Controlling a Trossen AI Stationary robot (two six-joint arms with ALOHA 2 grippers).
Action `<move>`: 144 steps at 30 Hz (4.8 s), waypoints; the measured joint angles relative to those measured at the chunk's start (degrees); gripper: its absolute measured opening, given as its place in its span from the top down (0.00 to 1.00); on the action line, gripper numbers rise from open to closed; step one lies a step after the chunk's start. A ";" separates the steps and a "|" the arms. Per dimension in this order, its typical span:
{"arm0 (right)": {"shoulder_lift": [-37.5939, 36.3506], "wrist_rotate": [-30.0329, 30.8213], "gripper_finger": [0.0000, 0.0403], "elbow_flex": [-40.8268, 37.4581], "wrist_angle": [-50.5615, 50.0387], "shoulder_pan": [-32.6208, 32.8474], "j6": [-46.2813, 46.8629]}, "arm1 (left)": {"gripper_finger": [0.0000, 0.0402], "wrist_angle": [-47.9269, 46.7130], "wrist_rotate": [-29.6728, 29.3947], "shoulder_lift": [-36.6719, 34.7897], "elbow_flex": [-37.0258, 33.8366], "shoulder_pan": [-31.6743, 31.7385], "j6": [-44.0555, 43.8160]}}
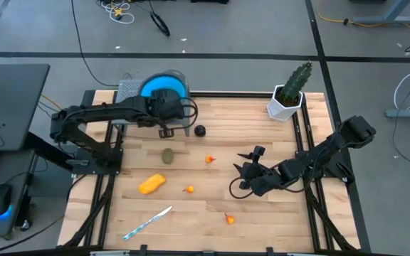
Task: Pick & Place Fruit
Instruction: Put the blue strainer bowl on the shelf, then put the left brown kiwi into the blue strainer bowl on the shelf
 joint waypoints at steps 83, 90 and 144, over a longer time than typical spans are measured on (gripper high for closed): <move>0.00 -1.02 0.45 -0.53 0.73 -0.87 -0.24 | 0.65 -10.20 5.69 -9.55 -7.56 13.56 -17.56; 0.00 -1.02 0.45 -0.53 0.73 -0.87 -0.24 | 0.56 -11.34 2.83 -9.53 -6.98 11.75 -17.56; -5.57 -11.01 0.45 0.58 62.68 -5.26 -40.88 | 0.32 7.40 3.79 0.35 -24.23 -33.30 -79.17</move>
